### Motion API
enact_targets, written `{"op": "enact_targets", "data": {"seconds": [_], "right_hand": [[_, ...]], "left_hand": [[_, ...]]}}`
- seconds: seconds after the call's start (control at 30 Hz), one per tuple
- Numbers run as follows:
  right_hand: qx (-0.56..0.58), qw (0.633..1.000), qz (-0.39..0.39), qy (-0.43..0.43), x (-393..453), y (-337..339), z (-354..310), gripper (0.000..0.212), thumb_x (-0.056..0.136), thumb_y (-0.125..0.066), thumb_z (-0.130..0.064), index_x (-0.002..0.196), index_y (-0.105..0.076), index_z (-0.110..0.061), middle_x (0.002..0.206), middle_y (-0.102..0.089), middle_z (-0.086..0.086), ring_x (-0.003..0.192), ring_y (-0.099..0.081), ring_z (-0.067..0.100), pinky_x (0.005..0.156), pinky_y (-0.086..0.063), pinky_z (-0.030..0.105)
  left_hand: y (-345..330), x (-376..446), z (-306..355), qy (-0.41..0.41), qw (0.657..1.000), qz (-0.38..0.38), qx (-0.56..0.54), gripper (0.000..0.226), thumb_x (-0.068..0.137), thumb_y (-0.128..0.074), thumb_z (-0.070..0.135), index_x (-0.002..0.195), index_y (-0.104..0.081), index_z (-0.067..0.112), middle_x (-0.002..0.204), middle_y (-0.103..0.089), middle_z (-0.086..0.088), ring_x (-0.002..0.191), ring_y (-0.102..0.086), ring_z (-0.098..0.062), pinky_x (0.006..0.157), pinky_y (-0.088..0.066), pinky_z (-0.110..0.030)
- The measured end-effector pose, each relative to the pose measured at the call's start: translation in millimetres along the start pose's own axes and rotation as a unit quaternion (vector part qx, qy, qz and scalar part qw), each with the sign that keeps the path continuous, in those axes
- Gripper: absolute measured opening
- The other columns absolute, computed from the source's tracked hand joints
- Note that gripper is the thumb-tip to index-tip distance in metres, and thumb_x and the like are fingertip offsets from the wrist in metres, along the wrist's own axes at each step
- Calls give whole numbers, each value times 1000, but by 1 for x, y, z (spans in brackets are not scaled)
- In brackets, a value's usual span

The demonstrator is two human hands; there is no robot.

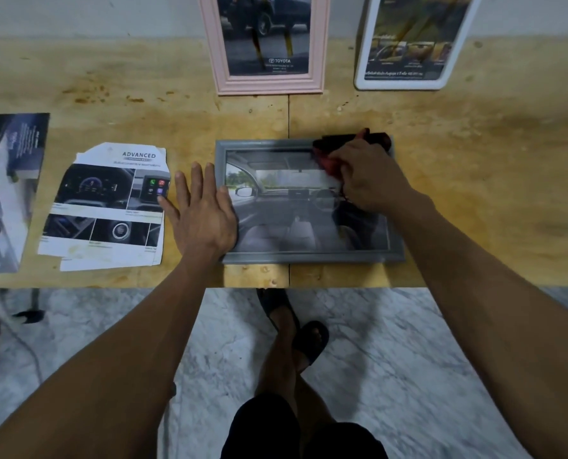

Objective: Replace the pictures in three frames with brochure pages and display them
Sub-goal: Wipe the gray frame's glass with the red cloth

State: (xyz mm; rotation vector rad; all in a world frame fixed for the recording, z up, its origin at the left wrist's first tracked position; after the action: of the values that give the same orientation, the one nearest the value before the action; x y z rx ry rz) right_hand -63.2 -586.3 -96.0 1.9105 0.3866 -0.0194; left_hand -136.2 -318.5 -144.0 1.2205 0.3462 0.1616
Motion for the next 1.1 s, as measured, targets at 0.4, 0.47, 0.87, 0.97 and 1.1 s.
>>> {"op": "enact_targets", "data": {"seconds": [0.4,0.47,0.87,0.97,1.1], "right_hand": [[-50,998,15,48,-91,-26,-13,24,87,-42,-26,103,-58,-19,113,-56,3,98,-47,31,76,-43,41],[-52,997,-8,55,-101,-28,-14,26,89,-41,-25,108,-59,-21,113,-56,1,98,-47,29,78,-44,43],[73,956,248,-141,-54,51,29,31,100,-43,-28,121,-57,-11,115,-54,16,101,-51,31,79,-41,34],[-69,969,168,-167,-38,18,20,34,99,-38,-26,120,-57,-6,127,-49,18,108,-45,38,85,-41,47],[-46,975,153,-152,-26,1,5,29,97,-43,-14,117,-58,0,124,-51,22,110,-46,40,88,-40,47]], "left_hand": [[3,-1,1,-1,1000,6,-13,56,105,-13,45,159,-13,29,168,-6,5,154,7,-23,120,10,-60],[3,-1,2,-5,1000,8,-16,56,106,-14,44,159,-14,28,168,-7,5,154,6,-23,120,10,-60],[5,-2,0,-13,1000,10,-21,55,106,-13,45,159,-12,30,168,-7,5,154,5,-23,120,9,-61],[5,-2,-2,-18,999,9,-32,54,107,-12,45,159,-12,32,168,-7,5,154,5,-22,120,9,-61],[4,1,-5,-27,999,0,-31,54,107,-12,44,159,-13,32,168,-6,6,154,6,-22,119,10,-60]]}}
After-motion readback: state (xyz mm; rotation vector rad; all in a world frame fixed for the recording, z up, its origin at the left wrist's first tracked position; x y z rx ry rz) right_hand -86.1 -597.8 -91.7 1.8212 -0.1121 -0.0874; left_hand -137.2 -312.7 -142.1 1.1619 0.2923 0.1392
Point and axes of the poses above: each hand's wrist, its own x-axis towards the middle knuckle, its own y-axis out of the back of the hand, z = x × y, the point moved 10 cm from there along x, towards the middle knuckle
